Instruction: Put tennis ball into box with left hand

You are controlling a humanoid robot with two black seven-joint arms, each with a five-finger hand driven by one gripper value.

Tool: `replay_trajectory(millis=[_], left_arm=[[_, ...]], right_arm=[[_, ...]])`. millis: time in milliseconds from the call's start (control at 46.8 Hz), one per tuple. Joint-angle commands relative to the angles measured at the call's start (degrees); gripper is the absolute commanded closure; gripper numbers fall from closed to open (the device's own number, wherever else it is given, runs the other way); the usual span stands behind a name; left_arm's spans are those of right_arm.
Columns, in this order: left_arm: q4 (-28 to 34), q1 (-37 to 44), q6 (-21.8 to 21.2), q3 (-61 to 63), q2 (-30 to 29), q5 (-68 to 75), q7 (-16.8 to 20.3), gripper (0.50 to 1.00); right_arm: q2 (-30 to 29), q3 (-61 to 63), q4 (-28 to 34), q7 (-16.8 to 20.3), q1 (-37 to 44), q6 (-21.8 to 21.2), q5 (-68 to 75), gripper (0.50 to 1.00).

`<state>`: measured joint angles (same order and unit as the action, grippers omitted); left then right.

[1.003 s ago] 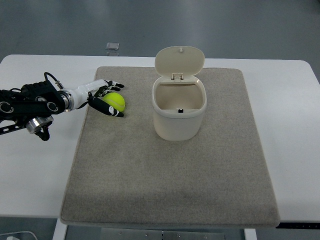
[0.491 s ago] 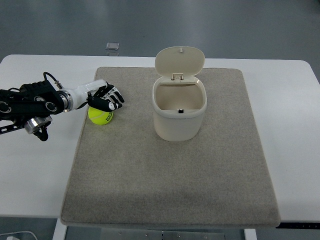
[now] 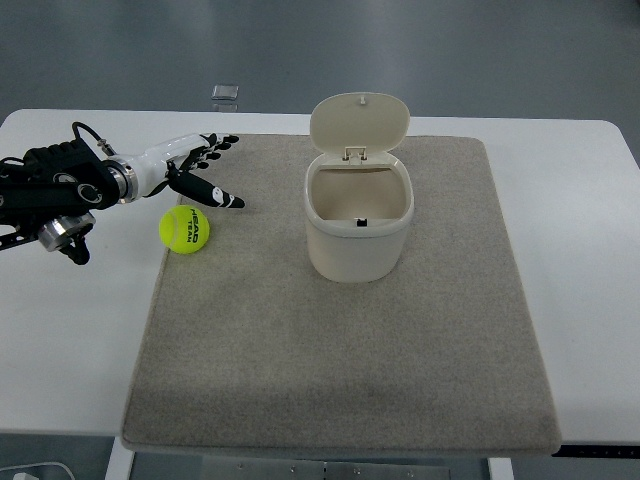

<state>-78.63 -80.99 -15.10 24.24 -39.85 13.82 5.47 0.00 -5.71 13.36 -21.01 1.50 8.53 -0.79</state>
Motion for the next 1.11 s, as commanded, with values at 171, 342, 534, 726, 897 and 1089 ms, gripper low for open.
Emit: replay_trajectory(millis=[171, 342, 534, 726, 897, 1089], left_arm=[[-4.8, -5.8, -0.5, 7.6, -4.0, -0.3, -1.0, 0.521], [-5.7, -6.2, -0.5, 10.2, -5.2, -0.3, -1.0, 0.527], [-8.2, -6.8, -0.5, 10.4, -5.9, -0.3, -1.0, 0.536], [-8.6, -6.8, -0.5, 11.3, -6.6, -0.2, -0.9, 0.538], [-10.1, -6.8, -1.2, 12.2, -8.0, -0.2, -0.9, 0.544], [-11.7, -6.8, -2.3, 13.7, -8.8, -0.1, -0.8, 0.546]], right_arm=[[0.0, 0.0, 0.0, 0.0, 0.0, 0.0, 0.0, 0.560], [0.0, 0.0, 0.0, 0.0, 0.0, 0.0, 0.0, 0.562], [0.0, 0.0, 0.0, 0.0, 0.0, 0.0, 0.0, 0.562], [0.0, 0.0, 0.0, 0.0, 0.0, 0.0, 0.0, 0.562], [0.0, 0.0, 0.0, 0.0, 0.0, 0.0, 0.0, 0.562], [0.0, 0.0, 0.0, 0.0, 0.0, 0.0, 0.0, 0.562]])
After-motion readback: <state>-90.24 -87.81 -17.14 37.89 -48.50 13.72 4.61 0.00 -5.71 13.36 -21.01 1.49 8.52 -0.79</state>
